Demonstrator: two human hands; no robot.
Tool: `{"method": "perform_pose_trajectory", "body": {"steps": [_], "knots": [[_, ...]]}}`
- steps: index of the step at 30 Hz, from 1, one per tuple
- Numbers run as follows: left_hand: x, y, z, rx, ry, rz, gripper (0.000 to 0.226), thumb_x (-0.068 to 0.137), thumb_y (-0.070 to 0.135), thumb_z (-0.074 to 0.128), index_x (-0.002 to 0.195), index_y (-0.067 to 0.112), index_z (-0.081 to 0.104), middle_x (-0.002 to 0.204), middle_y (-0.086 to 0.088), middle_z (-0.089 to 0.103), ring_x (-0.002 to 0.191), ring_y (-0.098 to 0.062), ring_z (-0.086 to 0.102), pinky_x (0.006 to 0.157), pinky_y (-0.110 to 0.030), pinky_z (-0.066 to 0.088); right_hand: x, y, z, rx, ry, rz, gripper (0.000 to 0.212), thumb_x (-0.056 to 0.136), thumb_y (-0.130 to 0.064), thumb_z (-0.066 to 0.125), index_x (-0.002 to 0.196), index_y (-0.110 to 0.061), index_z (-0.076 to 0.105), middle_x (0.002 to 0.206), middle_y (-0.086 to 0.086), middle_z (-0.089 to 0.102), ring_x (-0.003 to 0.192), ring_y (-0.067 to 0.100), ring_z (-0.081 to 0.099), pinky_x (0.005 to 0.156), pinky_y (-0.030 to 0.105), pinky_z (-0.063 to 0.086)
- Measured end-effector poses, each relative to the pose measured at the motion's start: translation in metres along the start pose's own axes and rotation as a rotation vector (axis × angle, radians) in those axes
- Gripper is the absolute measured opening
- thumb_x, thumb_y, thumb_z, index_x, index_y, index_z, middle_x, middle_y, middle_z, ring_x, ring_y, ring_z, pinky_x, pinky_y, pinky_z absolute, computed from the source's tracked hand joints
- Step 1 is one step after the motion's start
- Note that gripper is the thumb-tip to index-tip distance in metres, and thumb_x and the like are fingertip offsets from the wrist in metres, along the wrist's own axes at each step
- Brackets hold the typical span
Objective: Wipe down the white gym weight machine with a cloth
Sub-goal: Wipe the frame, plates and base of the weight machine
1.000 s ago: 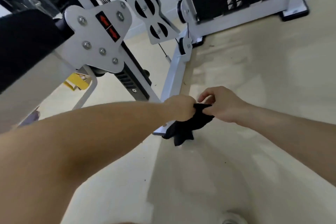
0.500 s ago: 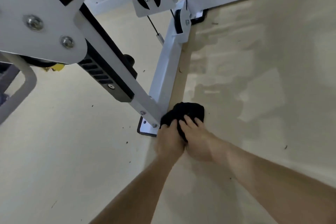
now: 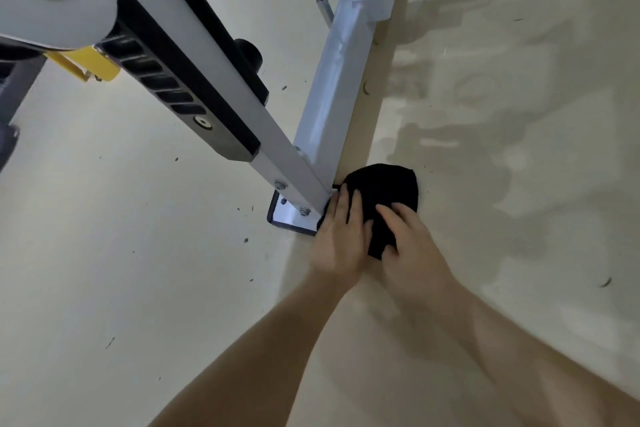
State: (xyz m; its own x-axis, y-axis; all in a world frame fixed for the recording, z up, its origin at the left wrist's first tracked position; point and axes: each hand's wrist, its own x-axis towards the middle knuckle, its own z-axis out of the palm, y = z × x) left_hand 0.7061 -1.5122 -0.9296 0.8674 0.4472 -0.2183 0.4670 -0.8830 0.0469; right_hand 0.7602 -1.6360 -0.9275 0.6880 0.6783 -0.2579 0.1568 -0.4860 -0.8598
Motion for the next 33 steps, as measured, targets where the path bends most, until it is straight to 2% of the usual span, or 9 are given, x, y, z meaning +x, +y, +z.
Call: {"method": "perform_pose_trajectory", "body": {"steps": [4, 8, 11, 14, 17, 20, 23, 26, 33], "knots": [[-0.043, -0.013, 0.005, -0.102, 0.18, 0.049, 0.045, 0.098, 0.021, 0.053, 0.138, 0.0, 0.048, 0.145, -0.018, 0.046, 0.135, -0.03, 0.044, 0.103, -0.036, 0.046, -0.009, -0.009, 0.003, -0.118, -0.267, -0.017, 0.066, 0.095, -0.01, 0.045, 0.154, -0.023, 0.017, 0.163, -0.001, 0.003, 0.148, 0.017, 0.011, 0.117, 0.034, 0.023], [-0.056, -0.037, 0.005, -0.158, 0.13, -0.051, 0.045, 0.099, 0.026, 0.049, 0.143, 0.022, 0.045, 0.148, 0.006, 0.044, 0.13, -0.012, 0.047, 0.095, -0.025, 0.048, -0.016, -0.018, 0.011, -0.218, -0.354, -0.021, 0.067, 0.097, -0.018, 0.044, 0.154, -0.029, 0.01, 0.162, -0.008, -0.005, 0.147, 0.015, 0.008, 0.111, 0.043, 0.031], [-0.055, -0.068, -0.006, -0.283, 0.324, -0.291, 0.022, 0.092, 0.018, 0.053, 0.107, 0.03, 0.064, 0.099, 0.015, 0.067, 0.086, -0.013, 0.06, 0.064, -0.018, 0.041, -0.019, -0.018, 0.012, -0.266, -0.36, -0.045, 0.069, 0.096, -0.02, 0.044, 0.153, -0.032, 0.007, 0.161, -0.015, -0.008, 0.147, 0.009, 0.001, 0.108, 0.043, 0.03], [-0.033, -0.12, -0.031, -0.565, 0.544, -0.688, 0.019, 0.087, 0.015, 0.051, 0.077, 0.03, 0.057, 0.064, 0.011, 0.054, 0.068, -0.015, 0.048, 0.056, -0.019, 0.032, -0.021, -0.02, 0.012, -0.244, -0.338, -0.079, 0.069, 0.095, -0.02, 0.042, 0.152, -0.036, 0.007, 0.16, -0.019, -0.009, 0.146, 0.003, -0.003, 0.107, 0.042, 0.03], [0.008, -0.116, -0.035, -0.611, 0.274, -0.434, 0.037, 0.083, 0.005, 0.048, 0.099, 0.033, 0.066, 0.098, 0.008, 0.066, 0.093, -0.017, 0.057, 0.078, -0.03, 0.046, -0.019, -0.027, 0.011, -0.222, -0.328, -0.058, 0.069, 0.096, -0.019, 0.043, 0.153, -0.037, 0.008, 0.16, -0.021, -0.009, 0.146, 0.001, -0.002, 0.107, 0.041, 0.029], [0.012, -0.09, -0.01, -0.387, 0.171, -0.272, 0.036, 0.083, -0.001, 0.049, 0.113, 0.012, 0.065, 0.135, 0.001, 0.053, 0.137, -0.027, 0.034, 0.108, -0.04, 0.035, -0.016, -0.03, 0.01, -0.223, -0.35, 0.006, 0.069, 0.096, -0.018, 0.045, 0.153, -0.033, 0.009, 0.16, -0.018, -0.009, 0.146, 0.003, 0.001, 0.107, 0.042, 0.029], [-0.008, -0.079, -0.001, -0.328, 0.281, -0.326, 0.031, 0.082, -0.001, 0.048, 0.106, 0.014, 0.063, 0.115, 0.006, 0.059, 0.119, -0.023, 0.048, 0.079, -0.03, 0.045, -0.012, -0.033, 0.011, -0.209, -0.35, 0.067, 0.068, 0.096, -0.016, 0.045, 0.153, -0.031, 0.011, 0.161, -0.015, -0.006, 0.147, 0.009, 0.006, 0.108, 0.042, 0.032], [-0.023, -0.065, -0.007, -0.273, 0.293, -0.456, 0.02, 0.08, -0.001, 0.047, 0.076, 0.018, 0.045, 0.075, 0.008, 0.049, 0.081, -0.02, 0.05, 0.052, -0.023, 0.024, -0.005, -0.037, 0.02, -0.223, -0.277, 0.062, 0.068, 0.094, -0.012, 0.043, 0.152, -0.034, 0.015, 0.161, -0.015, 0.001, 0.143, 0.018, 0.014, 0.101, 0.04, 0.037], [-0.036, -0.002, -0.011, -0.37, 0.267, -0.232, 0.01, 0.082, 0.009, 0.062, 0.087, 0.014, 0.069, 0.077, -0.001, 0.066, 0.073, -0.02, 0.059, 0.063, -0.031, 0.044, 0.003, -0.036, 0.018, 0.121, -0.208, 0.085, 0.065, 0.092, 0.002, 0.042, 0.152, -0.02, 0.026, 0.154, 0.0, 0.031, 0.14, 0.021, 0.029, 0.117, 0.028, 0.02]]}}
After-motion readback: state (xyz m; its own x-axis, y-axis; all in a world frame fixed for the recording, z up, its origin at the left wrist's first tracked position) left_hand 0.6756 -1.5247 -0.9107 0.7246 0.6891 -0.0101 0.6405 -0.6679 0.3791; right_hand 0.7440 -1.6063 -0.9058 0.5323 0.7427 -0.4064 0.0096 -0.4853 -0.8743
